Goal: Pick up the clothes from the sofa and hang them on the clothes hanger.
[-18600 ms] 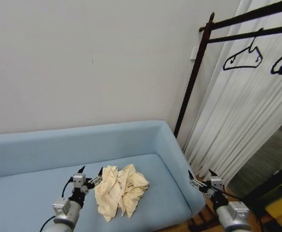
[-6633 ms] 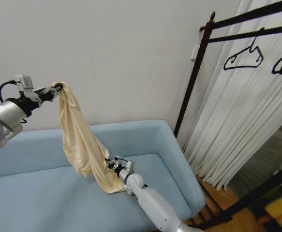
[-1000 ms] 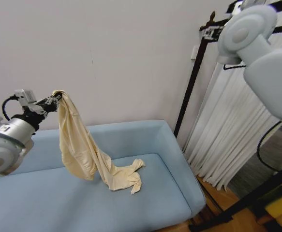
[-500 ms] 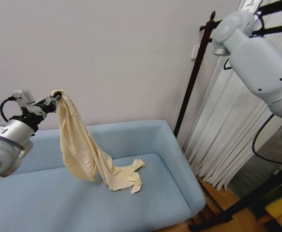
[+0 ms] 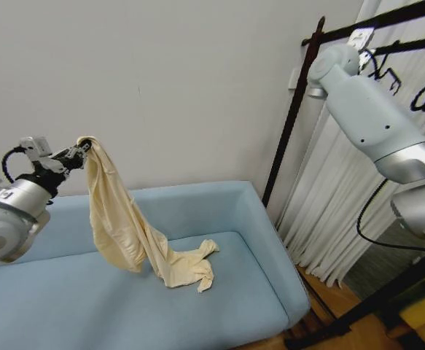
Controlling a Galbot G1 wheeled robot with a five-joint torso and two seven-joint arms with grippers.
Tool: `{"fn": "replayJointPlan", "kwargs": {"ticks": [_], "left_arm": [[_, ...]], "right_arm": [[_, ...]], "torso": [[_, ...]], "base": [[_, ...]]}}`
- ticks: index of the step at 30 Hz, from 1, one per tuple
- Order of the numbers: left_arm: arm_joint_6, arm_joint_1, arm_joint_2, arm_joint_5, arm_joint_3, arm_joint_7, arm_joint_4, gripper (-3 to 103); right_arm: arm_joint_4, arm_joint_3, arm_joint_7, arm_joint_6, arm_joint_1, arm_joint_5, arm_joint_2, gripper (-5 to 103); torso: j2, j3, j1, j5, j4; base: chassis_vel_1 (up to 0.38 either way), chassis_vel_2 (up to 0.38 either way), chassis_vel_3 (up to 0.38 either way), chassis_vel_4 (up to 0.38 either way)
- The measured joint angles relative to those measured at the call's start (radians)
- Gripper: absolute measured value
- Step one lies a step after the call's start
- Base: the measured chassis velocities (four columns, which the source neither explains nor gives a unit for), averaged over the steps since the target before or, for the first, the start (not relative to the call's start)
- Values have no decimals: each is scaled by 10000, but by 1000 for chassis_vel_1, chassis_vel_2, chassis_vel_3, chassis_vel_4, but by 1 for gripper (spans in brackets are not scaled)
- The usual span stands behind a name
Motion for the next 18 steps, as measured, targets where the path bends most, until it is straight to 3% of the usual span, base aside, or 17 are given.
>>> {"fn": "replayJointPlan", "kwargs": {"ticks": [6, 9, 13, 15, 18], "left_arm": [[6, -27, -22, 9, 21, 4, 22, 1], [10, -22, -24, 11, 13, 13, 43, 1], [11, -19, -35, 12, -5, 26, 66, 1], [11, -25, -44, 12, -5, 28, 67, 1], [12, -29, -60, 12, -5, 31, 65, 1]], "right_arm": [[-118, 55, -162, 148, -72, -283, 126, 62], [-145, 55, -169, 208, -74, -360, 149, 57], [-154, 14, -169, 315, -106, -481, 139, 35], [-125, 2, -163, 338, -130, -490, 120, 35], [20, -52, -134, 375, -200, -500, 46, 19]], "torso": [[0, -1, -1, -1, 2], [0, 0, -1, 0, 1], [0, -1, -1, 0, 1], [0, -1, -1, 0, 1], [0, -1, -1, 0, 1]], "base": [[0, 0, 0, 0], [0, 0, 0, 0], [0, 0, 0, 0], [0, 0, 0, 0], [0, 0, 0, 0]]}}
